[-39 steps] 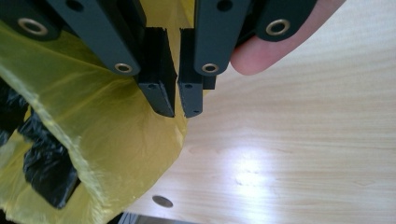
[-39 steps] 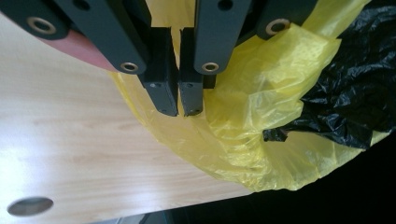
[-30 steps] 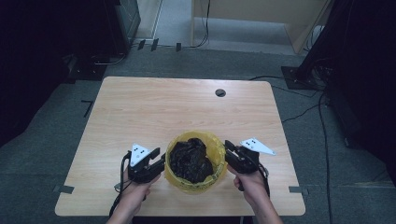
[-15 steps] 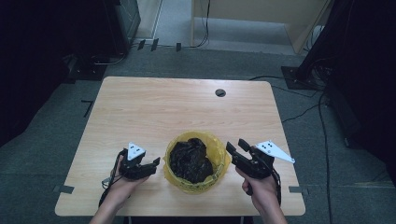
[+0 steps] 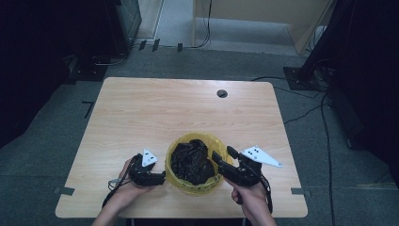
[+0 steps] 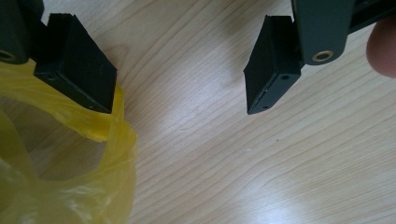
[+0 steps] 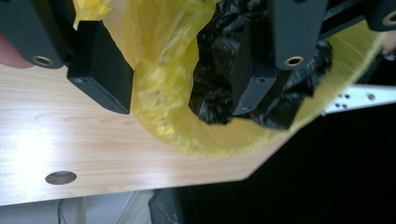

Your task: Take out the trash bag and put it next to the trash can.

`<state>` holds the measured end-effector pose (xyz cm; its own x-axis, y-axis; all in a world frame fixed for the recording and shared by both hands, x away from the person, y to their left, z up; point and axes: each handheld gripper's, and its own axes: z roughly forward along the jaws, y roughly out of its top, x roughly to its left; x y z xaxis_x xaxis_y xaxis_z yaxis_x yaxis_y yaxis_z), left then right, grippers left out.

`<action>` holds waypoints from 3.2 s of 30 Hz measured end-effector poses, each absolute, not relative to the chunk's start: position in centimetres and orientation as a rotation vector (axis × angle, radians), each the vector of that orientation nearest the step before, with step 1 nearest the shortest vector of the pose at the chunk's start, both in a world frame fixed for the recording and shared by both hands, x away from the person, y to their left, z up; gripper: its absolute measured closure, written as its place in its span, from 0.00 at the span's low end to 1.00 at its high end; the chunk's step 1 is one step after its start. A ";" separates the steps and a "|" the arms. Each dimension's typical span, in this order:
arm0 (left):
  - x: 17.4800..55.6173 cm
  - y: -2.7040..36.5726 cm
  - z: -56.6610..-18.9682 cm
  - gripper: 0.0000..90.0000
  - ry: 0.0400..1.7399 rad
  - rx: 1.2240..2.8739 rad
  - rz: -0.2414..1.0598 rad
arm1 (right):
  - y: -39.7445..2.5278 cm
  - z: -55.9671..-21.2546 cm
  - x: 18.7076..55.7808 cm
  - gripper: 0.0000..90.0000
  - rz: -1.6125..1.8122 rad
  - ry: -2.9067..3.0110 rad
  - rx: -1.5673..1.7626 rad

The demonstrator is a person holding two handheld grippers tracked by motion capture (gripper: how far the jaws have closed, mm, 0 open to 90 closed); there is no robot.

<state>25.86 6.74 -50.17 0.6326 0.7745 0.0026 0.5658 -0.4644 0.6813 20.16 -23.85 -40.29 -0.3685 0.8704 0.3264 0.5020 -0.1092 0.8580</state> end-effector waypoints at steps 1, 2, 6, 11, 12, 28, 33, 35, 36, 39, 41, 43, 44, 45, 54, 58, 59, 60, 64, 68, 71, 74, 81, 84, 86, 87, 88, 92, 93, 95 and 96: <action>25.8 6.5 -50.2 0.28 1.039 2.196 0.426 | -23.6 -40.5 20.1 0.48 1.449 1.827 1.507; 25.8 6.3 -50.2 0.28 1.035 2.196 0.435 | -23.5 -40.7 20.1 0.53 1.421 1.828 1.516; 25.5 5.9 -50.3 0.28 1.023 2.198 0.455 | -23.0 -41.6 20.3 0.67 1.370 1.831 1.506; 25.5 5.9 -50.2 0.31 1.017 2.183 0.452 | -22.8 -42.1 20.5 0.72 1.359 1.812 1.502; 25.4 5.8 -50.1 0.35 1.018 2.174 0.446 | -22.7 -42.1 20.5 0.72 1.357 1.811 1.498; 23.4 5.6 -46.2 0.96 0.871 1.963 0.505 | -22.6 -42.1 20.3 0.73 1.352 1.806 1.475; 23.3 6.6 -44.4 0.98 0.893 1.865 0.454 | -22.6 -42.1 20.3 0.73 1.342 1.807 1.477; 23.2 6.9 -43.6 0.99 0.900 1.820 0.429 | -22.5 -42.0 20.3 0.73 1.332 1.809 1.480; 23.2 7.1 -43.2 0.99 0.898 1.800 0.420 | -22.5 -42.0 20.3 0.74 1.329 1.809 1.481; 23.0 7.4 -41.9 1.00 0.887 1.747 0.399 | -22.4 -42.0 20.3 0.74 1.318 1.811 1.481; 22.9 7.6 -41.0 1.00 0.866 1.719 0.388 | -22.4 -41.9 20.3 0.75 1.306 1.815 1.474; 22.9 7.8 -40.2 1.00 0.848 1.698 0.372 | -22.4 -41.9 20.3 0.75 1.302 1.816 1.476; 22.9 7.8 -39.8 1.00 0.841 1.687 0.367 | -22.4 -41.9 20.3 0.75 1.300 1.815 1.477; 22.8 7.8 -39.5 1.00 0.834 1.680 0.358 | -22.3 -41.9 20.3 0.75 1.298 1.815 1.479; 22.9 5.9 -37.7 1.00 0.786 1.628 0.219 | -21.9 -41.6 20.4 0.76 1.247 1.822 1.474; 23.0 4.6 -37.2 1.00 0.746 1.563 0.042 | -21.7 -41.5 20.4 0.77 1.220 1.829 1.476; 22.9 4.4 -37.0 1.00 0.728 1.551 0.011 | -21.7 -41.5 20.4 0.77 1.217 1.830 1.477; 22.8 4.2 -37.0 1.00 0.721 1.539 -0.015 | -21.7 -41.4 20.4 0.77 1.215 1.831 1.478; 23.0 4.1 -37.5 1.00 0.733 1.544 0.010 | -21.6 -41.4 20.5 0.77 1.212 1.831 1.480; 23.7 4.2 -39.0 0.98 0.818 1.612 0.111 | -21.6 -41.8 20.5 0.69 1.266 1.830 1.466; 24.0 4.2 -39.8 0.97 0.851 1.650 0.149 | -22.0 -42.0 20.6 0.60 1.327 1.836 1.463; 24.1 4.3 -40.3 0.96 0.866 1.665 0.168 | -22.9 -41.2 20.3 0.52 1.372 1.794 1.438; 24.1 4.3 -40.8 0.96 0.878 1.684 0.188 | -27.0 -39.2 19.8 0.45 1.417 1.649 1.461; 24.1 4.4 -40.7 0.96 0.880 1.678 0.188 | -28.6 -40.6 19.8 0.44 1.356 1.616 1.512; 24.1 4.5 -40.7 0.96 0.882 1.677 0.190 | -29.2 -42.3 19.8 0.43 1.326 1.644 1.540; 24.1 4.5 -40.7 0.96 0.883 1.676 0.190 | -29.3 -43.4 19.9 0.43 1.317 1.665 1.548; 24.2 4.5 -40.7 0.96 0.884 1.676 0.189 | -29.4 -44.4 19.9 0.43 1.307 1.694 1.569; 24.2 4.6 -40.7 0.96 0.883 1.675 0.190 | -28.7 -47.4 20.2 0.42 1.297 1.775 1.651; 24.2 4.6 -40.7 0.96 0.884 1.674 0.190 | -28.3 -47.8 20.4 0.42 1.305 1.779 1.673; 24.2 4.7 -40.7 0.96 0.885 1.674 0.194 | -27.7 -48.3 20.6 0.42 1.349 1.783 1.702; 24.2 4.7 -40.7 0.96 0.884 1.671 0.194 | -27.5 -48.5 20.5 0.41 1.383 1.785 1.701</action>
